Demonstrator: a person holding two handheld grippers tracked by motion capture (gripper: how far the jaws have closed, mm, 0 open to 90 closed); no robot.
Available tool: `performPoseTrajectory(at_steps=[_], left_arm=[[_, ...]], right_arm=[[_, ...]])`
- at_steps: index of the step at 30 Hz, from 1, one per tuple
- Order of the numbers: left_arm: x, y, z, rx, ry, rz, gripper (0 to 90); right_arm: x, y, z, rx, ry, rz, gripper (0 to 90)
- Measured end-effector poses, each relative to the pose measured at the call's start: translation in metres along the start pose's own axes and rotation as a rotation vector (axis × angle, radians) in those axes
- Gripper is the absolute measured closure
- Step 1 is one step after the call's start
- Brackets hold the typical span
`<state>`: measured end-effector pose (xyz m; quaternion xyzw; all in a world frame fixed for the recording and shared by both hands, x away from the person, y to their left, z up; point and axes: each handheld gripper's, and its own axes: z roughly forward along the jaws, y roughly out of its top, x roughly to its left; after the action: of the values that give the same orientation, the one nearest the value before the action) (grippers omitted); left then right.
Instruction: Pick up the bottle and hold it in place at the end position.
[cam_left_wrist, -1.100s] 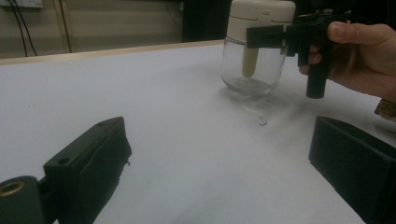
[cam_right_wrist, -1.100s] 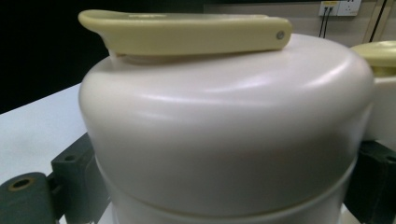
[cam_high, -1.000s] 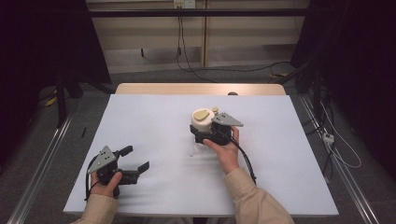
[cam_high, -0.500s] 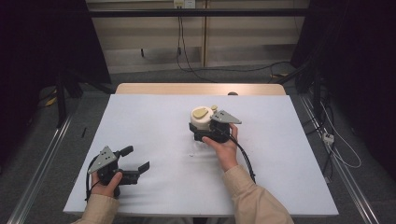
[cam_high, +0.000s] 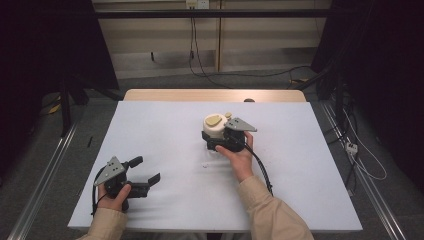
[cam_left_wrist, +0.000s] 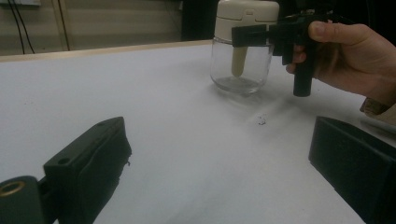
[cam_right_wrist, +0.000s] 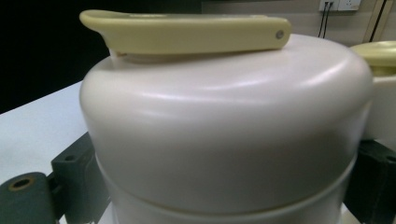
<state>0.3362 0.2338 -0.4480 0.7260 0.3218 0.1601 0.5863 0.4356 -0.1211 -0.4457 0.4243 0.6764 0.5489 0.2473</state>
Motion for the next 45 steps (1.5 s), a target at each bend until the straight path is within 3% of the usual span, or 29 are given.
performPoseTrajectory(at_steps=[27, 45], left_arm=[[0.0, -0.001, 0.001, 0.002, 0.002, -0.005, 4.3], [0.001, -0.001, 0.001, 0.004, 0.006, -0.006, 4.2]], right_arm=[[-0.005, -0.004, 0.006, 0.009, -0.006, 0.011, 6.8], [-0.002, -0.006, 0.011, 0.013, 0.002, -0.01, 6.9]])
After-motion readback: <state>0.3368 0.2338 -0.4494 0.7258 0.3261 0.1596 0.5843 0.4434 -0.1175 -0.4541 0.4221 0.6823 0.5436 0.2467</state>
